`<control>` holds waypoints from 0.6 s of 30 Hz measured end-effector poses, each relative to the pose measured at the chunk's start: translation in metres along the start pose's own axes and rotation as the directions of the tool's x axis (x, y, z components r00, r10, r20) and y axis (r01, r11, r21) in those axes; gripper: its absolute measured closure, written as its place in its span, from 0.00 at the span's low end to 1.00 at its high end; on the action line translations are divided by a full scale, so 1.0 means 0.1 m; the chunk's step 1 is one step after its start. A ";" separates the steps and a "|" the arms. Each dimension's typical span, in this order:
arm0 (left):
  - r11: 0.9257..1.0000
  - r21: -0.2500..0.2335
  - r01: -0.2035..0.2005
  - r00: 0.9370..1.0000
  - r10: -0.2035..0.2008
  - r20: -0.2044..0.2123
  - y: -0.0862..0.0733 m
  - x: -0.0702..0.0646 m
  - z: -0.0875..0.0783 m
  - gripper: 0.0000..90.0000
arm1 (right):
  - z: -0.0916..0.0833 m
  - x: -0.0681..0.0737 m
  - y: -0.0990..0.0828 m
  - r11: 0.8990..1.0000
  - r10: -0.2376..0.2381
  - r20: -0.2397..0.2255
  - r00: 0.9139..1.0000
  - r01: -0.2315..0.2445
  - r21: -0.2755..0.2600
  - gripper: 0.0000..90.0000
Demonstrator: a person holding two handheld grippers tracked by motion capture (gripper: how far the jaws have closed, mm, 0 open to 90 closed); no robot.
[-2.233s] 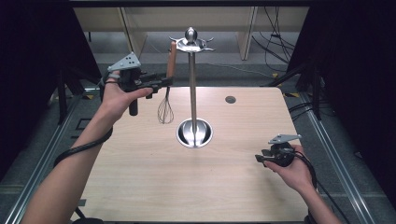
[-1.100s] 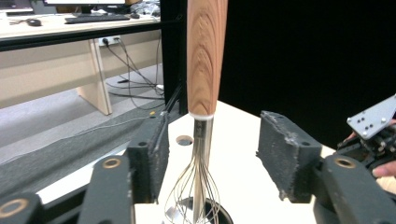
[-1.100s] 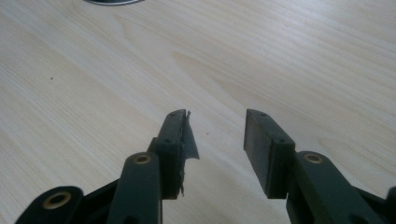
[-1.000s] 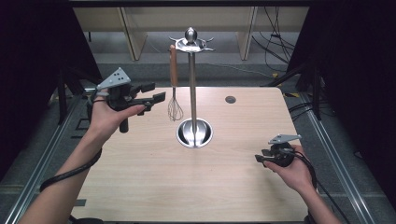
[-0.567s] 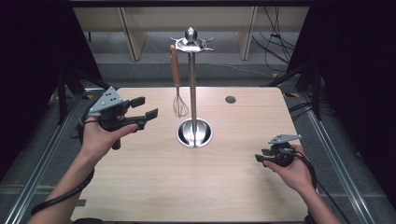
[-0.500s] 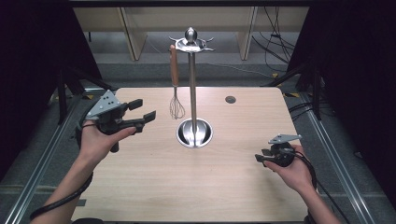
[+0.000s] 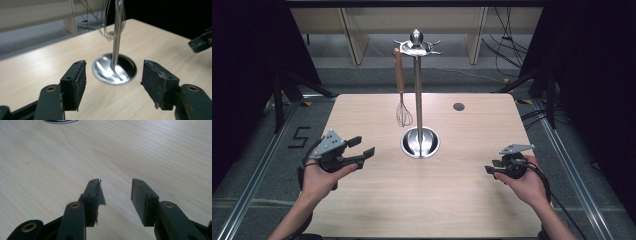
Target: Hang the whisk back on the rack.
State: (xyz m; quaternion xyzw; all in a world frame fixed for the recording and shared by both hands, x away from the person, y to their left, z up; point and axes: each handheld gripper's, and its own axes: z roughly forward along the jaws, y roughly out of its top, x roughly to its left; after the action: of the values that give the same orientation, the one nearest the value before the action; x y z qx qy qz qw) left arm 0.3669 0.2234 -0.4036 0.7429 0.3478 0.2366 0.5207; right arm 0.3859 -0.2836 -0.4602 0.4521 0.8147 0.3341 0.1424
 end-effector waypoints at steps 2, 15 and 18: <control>0.999 0.051 0.004 1.000 -0.003 -0.016 -0.23 -0.01 0.05 0.39 | 0.01 0.00 0.00 1.000 -0.004 0.000 1.000 0.004 -0.001 0.65; 0.977 0.206 0.045 0.999 -0.046 0.002 -0.68 -0.07 0.26 0.40 | 0.05 -0.06 -0.01 0.998 -0.057 -0.001 0.998 0.057 -0.029 0.64; 0.975 0.217 0.046 0.999 -0.048 0.002 -0.70 -0.06 0.26 0.40 | 0.03 -0.07 0.00 0.998 -0.063 -0.008 0.998 0.063 -0.008 0.63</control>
State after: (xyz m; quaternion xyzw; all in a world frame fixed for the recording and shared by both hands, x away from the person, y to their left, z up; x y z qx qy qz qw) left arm 0.3626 0.2177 -0.4779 0.7878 0.3871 0.1819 0.4431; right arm 0.3909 -0.2880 -0.4626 0.4244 0.8278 0.3343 0.1512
